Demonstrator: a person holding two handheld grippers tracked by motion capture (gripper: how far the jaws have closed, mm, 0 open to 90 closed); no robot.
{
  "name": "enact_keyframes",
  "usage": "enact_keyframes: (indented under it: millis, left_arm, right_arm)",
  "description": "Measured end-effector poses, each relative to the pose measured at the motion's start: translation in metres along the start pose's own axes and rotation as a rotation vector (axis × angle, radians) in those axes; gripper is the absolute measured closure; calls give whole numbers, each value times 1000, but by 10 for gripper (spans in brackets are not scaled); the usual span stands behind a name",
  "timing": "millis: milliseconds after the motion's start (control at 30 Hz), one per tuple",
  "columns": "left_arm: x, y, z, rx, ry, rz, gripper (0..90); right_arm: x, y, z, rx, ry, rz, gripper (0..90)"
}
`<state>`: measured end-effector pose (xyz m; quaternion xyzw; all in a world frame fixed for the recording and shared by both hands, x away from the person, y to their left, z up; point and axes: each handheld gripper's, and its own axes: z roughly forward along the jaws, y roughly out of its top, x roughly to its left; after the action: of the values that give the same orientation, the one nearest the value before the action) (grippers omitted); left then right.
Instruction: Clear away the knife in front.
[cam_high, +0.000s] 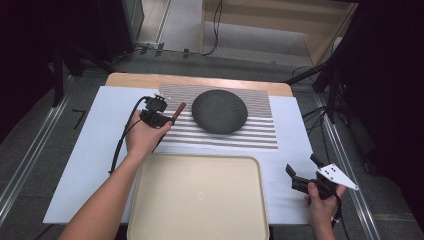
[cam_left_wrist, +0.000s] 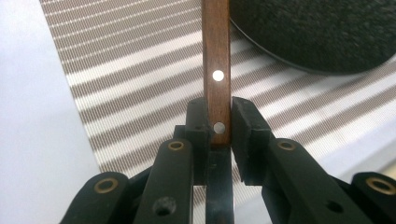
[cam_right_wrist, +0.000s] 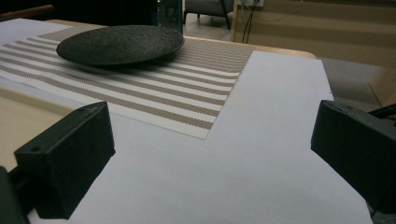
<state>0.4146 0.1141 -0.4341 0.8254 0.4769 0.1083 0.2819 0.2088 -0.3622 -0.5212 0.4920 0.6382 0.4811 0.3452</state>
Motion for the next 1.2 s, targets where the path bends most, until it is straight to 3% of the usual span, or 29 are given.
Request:
enact_keyframes:
  millis: [33, 200, 267, 533, 800, 967, 1200]
  left_arm:
    - [-3, -7, -4, -6, 6, 14, 774]
    - [-7, -23, -14, -22, -13, 5, 774]
    - [-9, -33, -17, -22, 9, 14, 774]
    - [-14, -68, -26, -34, -23, -19, 774]
    - [-31, -98, -36, -26, -28, 8, 774]
    - [-32, -117, -40, -29, -61, -25, 774]
    - [-35, -146, -47, -16, -76, -51, 774]
  right_arm:
    - [0, 0, 0, 0, -1, -1, 0]
    - [0, 0, 0, -1, -1, 1, 0]
    - [0, 0, 0, -1, -1, 1, 0]
    - [0, 0, 0, 1, -3, 0, 0]
    - [0, 0, 0, 4, -6, 0, 0]
    - [0, 0, 0, 3, -6, -2, 0]
    - [1, 0, 0, 6, -7, -5, 0]
